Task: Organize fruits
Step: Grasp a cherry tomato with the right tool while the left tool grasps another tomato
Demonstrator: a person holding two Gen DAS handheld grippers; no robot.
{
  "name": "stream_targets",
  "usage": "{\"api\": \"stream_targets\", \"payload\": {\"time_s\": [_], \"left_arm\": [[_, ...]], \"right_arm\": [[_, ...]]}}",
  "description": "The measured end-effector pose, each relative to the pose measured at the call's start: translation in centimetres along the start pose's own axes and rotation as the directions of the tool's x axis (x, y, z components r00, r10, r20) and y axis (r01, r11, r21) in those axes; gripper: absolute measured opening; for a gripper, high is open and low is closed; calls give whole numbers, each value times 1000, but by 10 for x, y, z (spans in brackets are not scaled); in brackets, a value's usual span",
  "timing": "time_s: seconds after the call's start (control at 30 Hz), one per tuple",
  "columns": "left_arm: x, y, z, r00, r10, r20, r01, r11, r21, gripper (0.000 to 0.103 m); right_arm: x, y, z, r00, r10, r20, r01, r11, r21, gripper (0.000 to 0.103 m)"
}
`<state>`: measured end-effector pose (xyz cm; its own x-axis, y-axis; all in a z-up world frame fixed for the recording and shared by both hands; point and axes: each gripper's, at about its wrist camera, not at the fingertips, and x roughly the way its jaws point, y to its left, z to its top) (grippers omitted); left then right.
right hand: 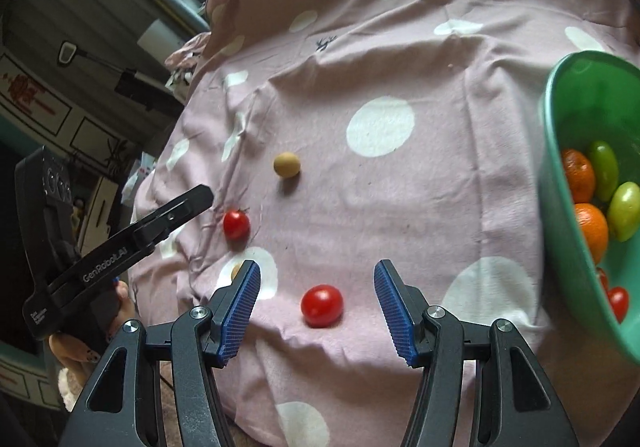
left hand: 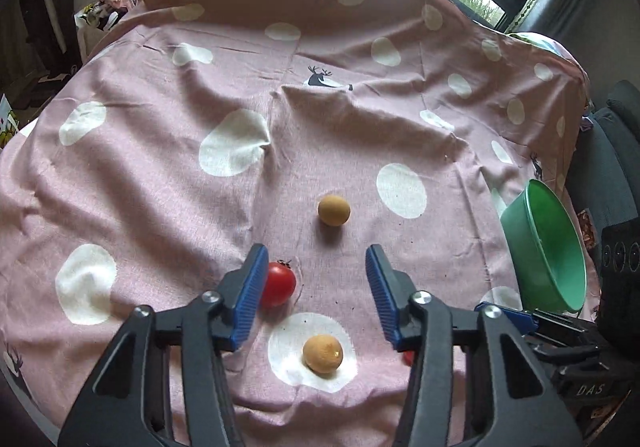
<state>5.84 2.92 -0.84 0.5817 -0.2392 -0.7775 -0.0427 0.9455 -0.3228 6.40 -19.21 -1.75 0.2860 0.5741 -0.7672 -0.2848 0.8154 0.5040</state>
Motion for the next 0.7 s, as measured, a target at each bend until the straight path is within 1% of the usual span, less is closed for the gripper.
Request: {"api": "stream_targets", "payload": {"time_s": [0.1, 0.17, 0.23, 0.3, 0.4, 0.53, 0.57, 0.7], "left_arm": [[12, -2, -3, 999, 23, -32, -22, 1000, 16, 41], [16, -1, -3, 998, 44, -46, -43, 999, 22, 41], [18, 1, -4, 998, 40, -58, -40, 999, 16, 41], [20, 3, -5, 997, 22, -71, -22, 1000, 5, 39], [21, 1, -4, 997, 47, -63, -46, 999, 19, 34], [21, -1, -5, 997, 44, -64, -43, 999, 29, 33], [22, -2, -5, 997, 43, -63, -41, 999, 30, 33], [23, 0, -4, 994, 89, -56, -87, 996, 34, 33]], "right_arm": [[16, 3, -3, 998, 33, -55, -33, 999, 1, 60], [23, 3, -5, 997, 24, -79, -24, 1000, 8, 60], [26, 3, -6, 996, 1, -86, 0, 1000, 7, 60], [26, 3, -7, 996, -14, -85, 14, 1000, -3, 55], [28, 5, -8, 996, -15, -91, 13, 1000, -15, 50], [33, 9, -11, 994, -14, -111, 10, 999, -37, 46], [34, 10, -12, 993, -19, -114, 14, 999, -43, 43], [38, 11, -13, 992, -33, -124, 26, 998, -51, 41]]}}
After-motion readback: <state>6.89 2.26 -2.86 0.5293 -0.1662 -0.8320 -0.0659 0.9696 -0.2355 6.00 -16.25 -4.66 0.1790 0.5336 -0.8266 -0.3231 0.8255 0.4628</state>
